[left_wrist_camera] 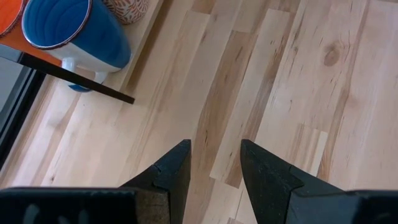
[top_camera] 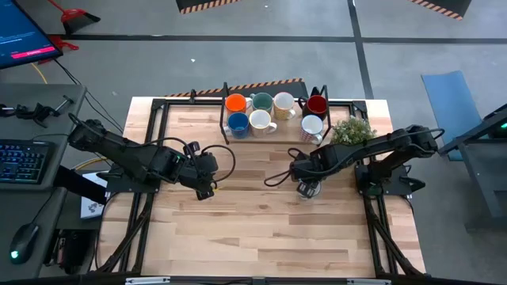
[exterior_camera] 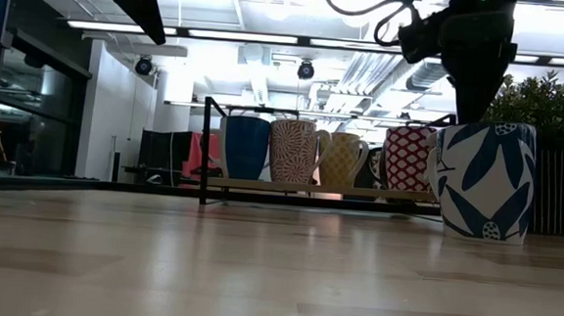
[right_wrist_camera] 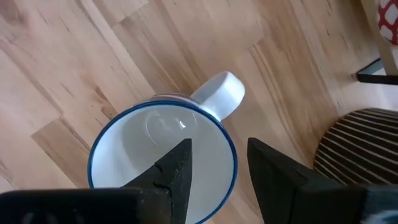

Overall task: Place coffee mugs
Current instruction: Put the blue patterned mug on the shelf

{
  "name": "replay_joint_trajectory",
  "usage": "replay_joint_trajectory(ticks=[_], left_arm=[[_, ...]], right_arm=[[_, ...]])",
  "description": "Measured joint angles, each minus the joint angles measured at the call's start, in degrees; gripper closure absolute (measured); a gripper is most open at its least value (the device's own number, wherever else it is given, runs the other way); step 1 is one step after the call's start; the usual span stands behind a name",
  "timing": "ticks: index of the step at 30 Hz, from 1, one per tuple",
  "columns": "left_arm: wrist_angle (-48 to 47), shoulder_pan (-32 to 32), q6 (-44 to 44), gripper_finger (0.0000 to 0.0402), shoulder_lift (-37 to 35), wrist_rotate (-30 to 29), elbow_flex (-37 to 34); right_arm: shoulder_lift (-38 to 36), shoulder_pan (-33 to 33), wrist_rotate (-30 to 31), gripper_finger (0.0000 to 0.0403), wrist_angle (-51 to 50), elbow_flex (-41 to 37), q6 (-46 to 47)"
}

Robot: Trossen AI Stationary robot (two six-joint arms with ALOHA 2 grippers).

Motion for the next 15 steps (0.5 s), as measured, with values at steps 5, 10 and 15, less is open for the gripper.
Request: replay_joint_trajectory(ticks=[5, 10, 15], left_arm=[[0.0, 0.0, 0.0, 0.0273, 0.0, 0.0, 0.0], [0.0, 0.0, 0.0, 0.0273, 0.0, 0.0, 0.0], [0.0, 0.0, 0.0, 0.0273, 0.0, 0.0, 0.0]], right_arm=[[0.5, -0.1, -0.3, 0.0269, 0.0, 0.0, -2.0], [2.9, -0.1, -0.9, 0.0269, 0.0, 0.0, -3.5], [6.4, -0.1, -1.3, 0.0269, 0.3, 0.0, -5.1]])
